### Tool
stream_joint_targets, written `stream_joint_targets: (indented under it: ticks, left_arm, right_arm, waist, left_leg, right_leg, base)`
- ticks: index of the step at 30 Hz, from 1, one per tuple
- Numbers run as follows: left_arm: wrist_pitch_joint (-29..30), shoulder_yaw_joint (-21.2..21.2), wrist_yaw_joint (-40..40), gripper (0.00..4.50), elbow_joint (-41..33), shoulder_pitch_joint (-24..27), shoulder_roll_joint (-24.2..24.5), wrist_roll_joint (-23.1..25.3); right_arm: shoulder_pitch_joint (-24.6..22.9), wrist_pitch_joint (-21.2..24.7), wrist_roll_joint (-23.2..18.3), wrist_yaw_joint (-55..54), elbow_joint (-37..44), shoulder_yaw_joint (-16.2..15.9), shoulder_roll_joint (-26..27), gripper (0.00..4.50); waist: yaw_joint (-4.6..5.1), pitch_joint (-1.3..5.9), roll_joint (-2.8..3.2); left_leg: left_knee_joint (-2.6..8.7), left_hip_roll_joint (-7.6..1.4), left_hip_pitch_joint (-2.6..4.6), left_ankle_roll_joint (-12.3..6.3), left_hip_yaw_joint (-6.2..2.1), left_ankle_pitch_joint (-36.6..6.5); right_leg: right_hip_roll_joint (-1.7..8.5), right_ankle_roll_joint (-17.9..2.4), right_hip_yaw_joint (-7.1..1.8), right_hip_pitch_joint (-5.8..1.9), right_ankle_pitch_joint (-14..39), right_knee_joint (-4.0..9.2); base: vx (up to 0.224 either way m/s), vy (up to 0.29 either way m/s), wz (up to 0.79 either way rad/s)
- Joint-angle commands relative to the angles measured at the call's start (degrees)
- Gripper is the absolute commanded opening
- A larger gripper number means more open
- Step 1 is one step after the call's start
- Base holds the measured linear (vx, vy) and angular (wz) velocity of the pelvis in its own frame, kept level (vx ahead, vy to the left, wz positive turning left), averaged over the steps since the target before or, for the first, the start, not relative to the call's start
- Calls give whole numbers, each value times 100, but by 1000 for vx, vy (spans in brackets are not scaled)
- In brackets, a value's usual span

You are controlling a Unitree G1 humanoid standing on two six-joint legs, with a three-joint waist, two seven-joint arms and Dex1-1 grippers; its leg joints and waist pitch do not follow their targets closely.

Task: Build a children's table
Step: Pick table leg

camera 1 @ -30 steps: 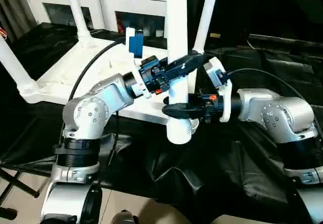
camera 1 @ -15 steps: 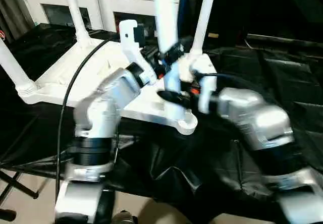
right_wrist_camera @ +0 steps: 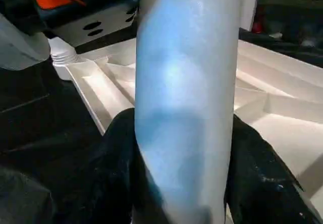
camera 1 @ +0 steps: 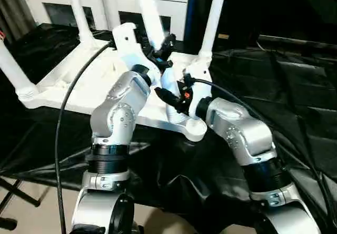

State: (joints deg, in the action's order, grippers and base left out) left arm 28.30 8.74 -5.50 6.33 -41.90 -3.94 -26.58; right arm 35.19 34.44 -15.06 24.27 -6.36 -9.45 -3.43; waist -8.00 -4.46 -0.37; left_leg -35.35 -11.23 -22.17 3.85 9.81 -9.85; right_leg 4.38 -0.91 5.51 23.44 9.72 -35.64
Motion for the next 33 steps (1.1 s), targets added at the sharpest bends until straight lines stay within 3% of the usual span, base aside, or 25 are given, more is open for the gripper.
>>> stream_joint_targets:
  ticks: [1,3,5,7,10,12,18,21,27,33]
  left_arm:
    - [42,-118,-119,189,26,-27,-22,-8]
    - [71,-135,-187,186,16,-34,-12,-32]
    - [56,-209,-343,185,47,-52,72,-8]
    - [60,-235,-432,184,68,-61,120,-9]
    - [121,-344,-866,184,114,-76,353,-41]
    - [272,-504,-1492,184,99,-65,656,-131]
    - [575,-633,-2315,184,38,-76,1018,-403]
    - [602,-693,-2667,184,13,-105,1188,-478]
    - [759,-708,-2958,184,-223,-45,1195,-719]
    - [948,-598,-2998,184,-375,-27,1056,-1063]
  right_arm:
    - [20,-222,-44,47,184,46,43,188]
    - [33,-226,-68,89,179,74,30,188]
    - [69,-78,-258,261,178,218,-2,244]
    - [99,-11,-319,345,177,267,-57,261]
    - [250,307,-558,780,164,408,-425,291]
    - [473,811,-839,1398,21,510,-968,301]
    - [690,1457,-1239,2276,-165,567,-1602,308]
    - [764,1676,-1490,2805,-232,500,-1902,308]
    - [735,1874,-1445,3091,-262,155,-2018,308]
    - [723,1824,-1497,3283,-289,71,-1963,308]
  waist:
    - [41,506,-10]
    - [42,506,-8]
    - [39,510,-14]
    - [43,506,-16]
    - [31,515,-4]
    - [24,519,-8]
    - [-1,527,-27]
    - [9,521,-67]
    - [-1,511,-86]
    - [-11,516,-86]
  left_leg:
    - [459,-188,107,230,-82,-1179]
    - [455,-182,100,231,-80,-1167]
    - [451,-180,95,216,-80,-1137]
    - [453,-177,95,194,-75,-1149]
    - [449,-183,127,146,-76,-1114]
    - [440,-182,99,154,-74,-1025]
    - [408,-178,93,70,-54,-862]
    - [400,-183,92,23,-47,-835]
    - [396,-193,96,43,-46,-857]
    - [387,-190,96,56,-38,-841]
  right_leg:
    - [412,-458,-325,-303,1607,482]
    - [413,-467,-327,-308,1565,479]
    - [416,-466,-330,-317,1527,470]
    - [412,-467,-331,-315,1550,477]
    - [392,-467,-330,-313,1483,470]
    - [401,-549,-331,-337,1337,438]
    - [421,-785,-333,-358,1258,414]
    - [415,-835,-327,-358,1273,418]
    - [439,-837,-321,-350,1592,432]
    - [438,-838,-324,-342,1598,432]
  base:
    - [0,0,0]
    - [0,0,0]
    - [0,0,0]
    - [0,0,0]
    - [0,0,0]
    - [0,0,0]
    - [0,0,0]
    - [0,0,0]
    - [0,0,0]
    - [0,0,0]
